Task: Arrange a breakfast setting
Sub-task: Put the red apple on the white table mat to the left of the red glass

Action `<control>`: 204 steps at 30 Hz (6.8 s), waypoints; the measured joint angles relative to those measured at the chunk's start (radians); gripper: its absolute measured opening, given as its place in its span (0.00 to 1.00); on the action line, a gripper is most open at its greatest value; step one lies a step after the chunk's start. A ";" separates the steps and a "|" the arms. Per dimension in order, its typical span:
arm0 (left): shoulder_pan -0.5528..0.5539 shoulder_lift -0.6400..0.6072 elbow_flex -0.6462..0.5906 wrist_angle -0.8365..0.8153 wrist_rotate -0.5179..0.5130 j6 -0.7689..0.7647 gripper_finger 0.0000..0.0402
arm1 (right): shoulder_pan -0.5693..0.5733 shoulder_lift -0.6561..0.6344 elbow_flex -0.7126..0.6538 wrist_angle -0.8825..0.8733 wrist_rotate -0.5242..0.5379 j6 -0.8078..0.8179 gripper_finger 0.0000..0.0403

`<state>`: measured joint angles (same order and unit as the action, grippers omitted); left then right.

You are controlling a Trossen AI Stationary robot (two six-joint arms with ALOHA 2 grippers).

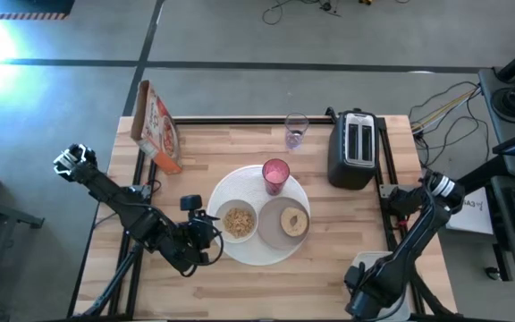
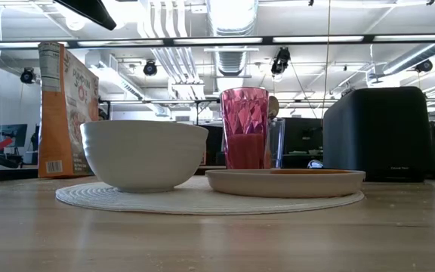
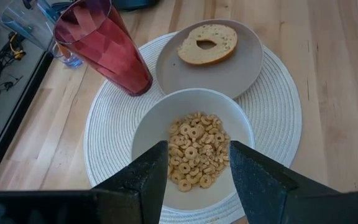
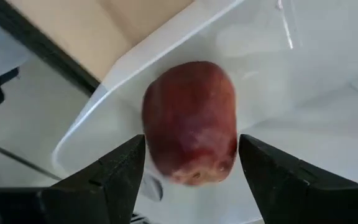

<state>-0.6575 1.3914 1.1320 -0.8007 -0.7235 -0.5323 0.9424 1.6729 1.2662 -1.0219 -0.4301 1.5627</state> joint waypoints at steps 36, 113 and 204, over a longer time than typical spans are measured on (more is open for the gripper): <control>0.000 0.000 0.000 0.001 0.000 0.000 0.39 | 0.003 0.101 -0.041 0.039 -0.342 -0.236 0.41; 0.002 -0.001 0.000 0.311 -0.122 0.231 0.39 | -0.344 -0.128 -0.037 1.019 1.386 -1.383 0.41; 0.031 0.195 0.000 1.017 0.052 0.651 0.48 | -0.367 -0.164 0.012 1.080 0.908 -1.488 0.44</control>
<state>-0.6262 1.5860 1.1320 0.2165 -0.6711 0.1188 0.5755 1.5089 1.2778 0.0584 0.4776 0.0748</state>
